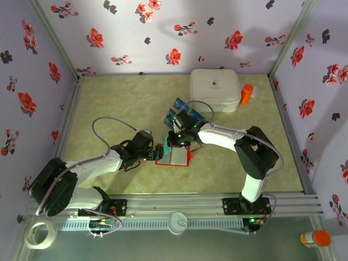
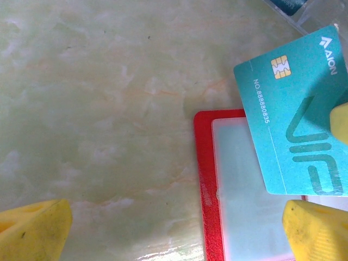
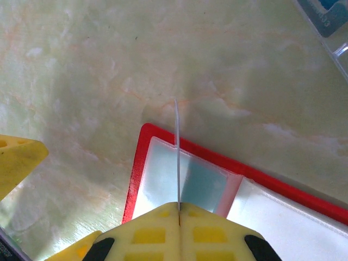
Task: Put the credit cards into the card holder
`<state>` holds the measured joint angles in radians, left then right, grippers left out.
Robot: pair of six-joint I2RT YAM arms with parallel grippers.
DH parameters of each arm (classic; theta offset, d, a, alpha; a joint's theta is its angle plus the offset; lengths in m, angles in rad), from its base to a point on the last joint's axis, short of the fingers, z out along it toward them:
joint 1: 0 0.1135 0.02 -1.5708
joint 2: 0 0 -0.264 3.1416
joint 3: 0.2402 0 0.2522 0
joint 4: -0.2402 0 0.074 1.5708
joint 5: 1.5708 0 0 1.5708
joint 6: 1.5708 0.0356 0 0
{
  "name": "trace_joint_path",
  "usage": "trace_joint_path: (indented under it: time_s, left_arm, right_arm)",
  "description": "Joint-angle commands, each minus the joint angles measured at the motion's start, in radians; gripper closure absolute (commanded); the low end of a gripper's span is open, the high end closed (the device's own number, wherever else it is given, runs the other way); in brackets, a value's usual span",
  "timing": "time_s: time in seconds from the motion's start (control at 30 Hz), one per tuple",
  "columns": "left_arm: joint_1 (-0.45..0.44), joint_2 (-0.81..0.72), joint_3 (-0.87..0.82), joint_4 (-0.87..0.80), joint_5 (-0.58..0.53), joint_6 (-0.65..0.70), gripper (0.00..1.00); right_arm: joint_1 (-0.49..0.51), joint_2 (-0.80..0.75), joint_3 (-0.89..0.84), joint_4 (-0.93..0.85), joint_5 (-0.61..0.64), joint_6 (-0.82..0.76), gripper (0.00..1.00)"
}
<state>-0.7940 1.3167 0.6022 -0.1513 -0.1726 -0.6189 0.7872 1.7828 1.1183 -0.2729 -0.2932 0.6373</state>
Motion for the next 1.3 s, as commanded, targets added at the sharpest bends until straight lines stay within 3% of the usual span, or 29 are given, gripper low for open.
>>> trace_joint_path:
  time_s: [0.0, 0.6, 0.93, 1.27]
  left_arm:
    - [-0.013, 0.031, 0.031, -0.014, -0.017, 0.036, 0.0]
    - [-0.073, 0.131, 0.028, -0.047, -0.133, 0.071, 0.0]
    - [-0.087, 0.146, 0.015, -0.068, -0.173, 0.051, 0.0]
    - [-0.093, 0.138, 0.007, -0.082, -0.188, 0.028, 0.0]
  right_arm:
    - [-0.005, 0.018, -0.021, 0.017, -0.011, 0.018, 1.0]
    - [-0.007, 0.0, -0.035, 0.038, -0.019, 0.032, 1.0]
    - [-0.061, -0.16, -0.092, 0.044, 0.007, 0.056, 1.0]
    - [-0.067, -0.294, -0.375, 0.363, 0.024, 0.223, 1.0]
